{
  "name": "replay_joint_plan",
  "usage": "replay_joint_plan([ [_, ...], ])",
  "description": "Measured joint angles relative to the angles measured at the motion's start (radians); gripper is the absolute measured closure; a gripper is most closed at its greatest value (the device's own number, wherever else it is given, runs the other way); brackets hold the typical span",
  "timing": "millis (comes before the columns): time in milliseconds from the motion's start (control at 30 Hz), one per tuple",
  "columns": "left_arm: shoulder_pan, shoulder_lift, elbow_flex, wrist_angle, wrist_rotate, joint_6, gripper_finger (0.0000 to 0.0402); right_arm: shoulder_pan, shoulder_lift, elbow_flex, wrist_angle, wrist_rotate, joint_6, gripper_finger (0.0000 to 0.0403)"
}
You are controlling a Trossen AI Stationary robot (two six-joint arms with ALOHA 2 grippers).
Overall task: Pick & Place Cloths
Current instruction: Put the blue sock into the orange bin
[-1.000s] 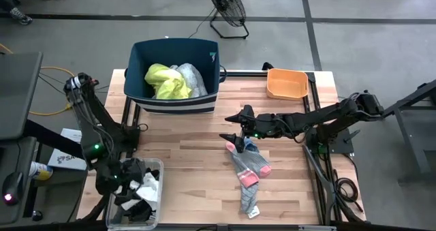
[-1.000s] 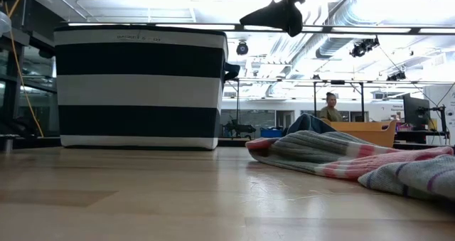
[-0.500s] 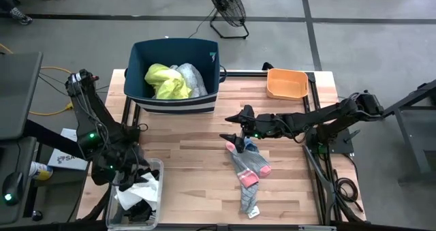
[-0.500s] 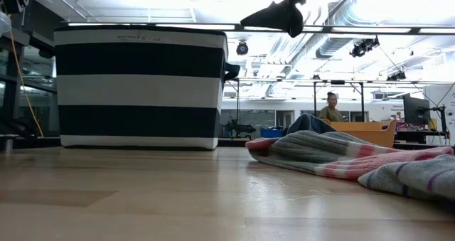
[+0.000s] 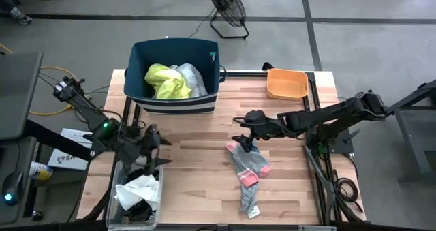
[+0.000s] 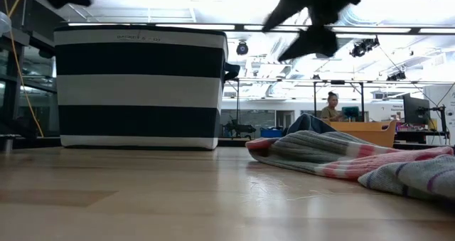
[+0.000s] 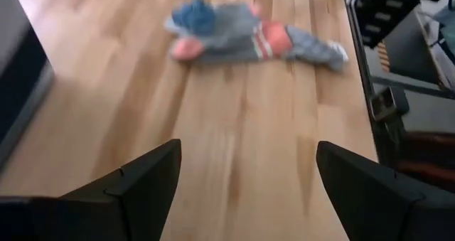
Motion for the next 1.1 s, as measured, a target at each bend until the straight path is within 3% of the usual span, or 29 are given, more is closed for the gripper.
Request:
replay_joint_plan([
  [167, 0.112, 0.004, 0.000, 0.095, -0.015, 0.185, 0.0080, 0.008, -0.020, 0.000, -0.207, 0.000, 0.087, 0.0050],
  [333, 0.186, 0.004, 0.000, 0.097, -0.075, 0.199, 0.0080, 0.027, -0.012, 0.000, -0.282, 0.008, 0.116, 0.0050],
  [500, 0.223, 0.004, 0.001, 0.049, -0.073, 0.215, 0.0080, 0.064, -0.011, -0.001, -0.313, 0.089, 0.152, 0.0050],
  [900, 0.228, -0.097, -0.080, 0.048, -0.124, 0.218, 0.0080, 0.123, -0.011, -0.151, -0.307, 0.183, 0.281, 0.0050],
  [1100, 0.246, -0.177, -0.201, 0.155, -0.139, 0.219, 0.0080, 0.121, -0.011, -0.224, -0.122, 0.165, 0.232, 0.0050],
])
